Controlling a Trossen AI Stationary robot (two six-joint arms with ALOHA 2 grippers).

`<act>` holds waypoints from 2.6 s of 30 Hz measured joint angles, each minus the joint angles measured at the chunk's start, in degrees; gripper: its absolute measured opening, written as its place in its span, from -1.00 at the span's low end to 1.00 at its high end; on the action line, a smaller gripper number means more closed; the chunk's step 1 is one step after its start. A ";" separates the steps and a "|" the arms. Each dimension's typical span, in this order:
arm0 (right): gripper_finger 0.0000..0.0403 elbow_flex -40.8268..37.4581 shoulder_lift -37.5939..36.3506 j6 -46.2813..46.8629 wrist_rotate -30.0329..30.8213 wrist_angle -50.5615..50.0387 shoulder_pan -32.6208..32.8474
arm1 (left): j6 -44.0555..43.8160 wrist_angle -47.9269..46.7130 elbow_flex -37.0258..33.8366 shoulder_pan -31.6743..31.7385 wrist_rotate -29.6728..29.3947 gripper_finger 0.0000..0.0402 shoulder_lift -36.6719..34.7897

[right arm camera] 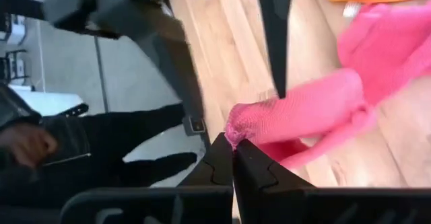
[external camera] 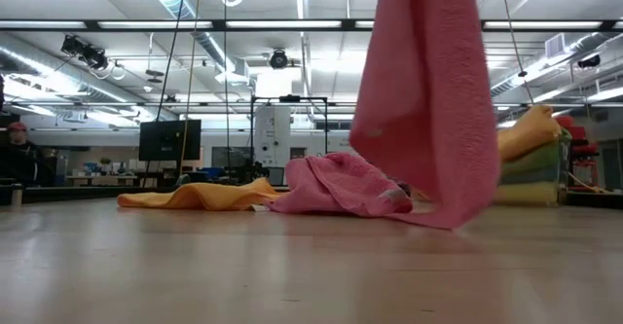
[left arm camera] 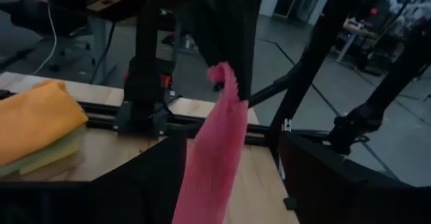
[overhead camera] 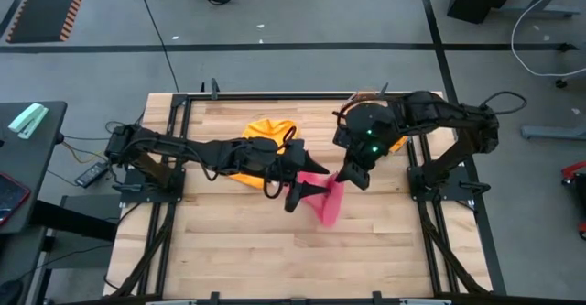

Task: Fold microfiber towels
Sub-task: Fold the left pink towel

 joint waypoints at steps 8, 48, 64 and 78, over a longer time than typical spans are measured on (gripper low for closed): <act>-0.99 0.00 0.00 1.76 -0.38 3.30 0.06 | 0.10 -2.40 -0.17 -0.17 -2.64 0.10 1.10; -0.99 0.04 -1.07 5.99 -1.91 11.52 1.19 | 7.30 -32.36 0.00 -0.07 -3.87 -0.39 6.25; -0.99 0.04 -1.09 5.98 -1.26 11.54 1.19 | -8.25 -30.98 -0.04 -0.01 -6.29 0.06 7.41; -0.99 0.04 -1.09 6.23 -0.41 11.96 1.19 | -11.50 -28.73 -0.02 -0.12 -8.24 -0.28 11.17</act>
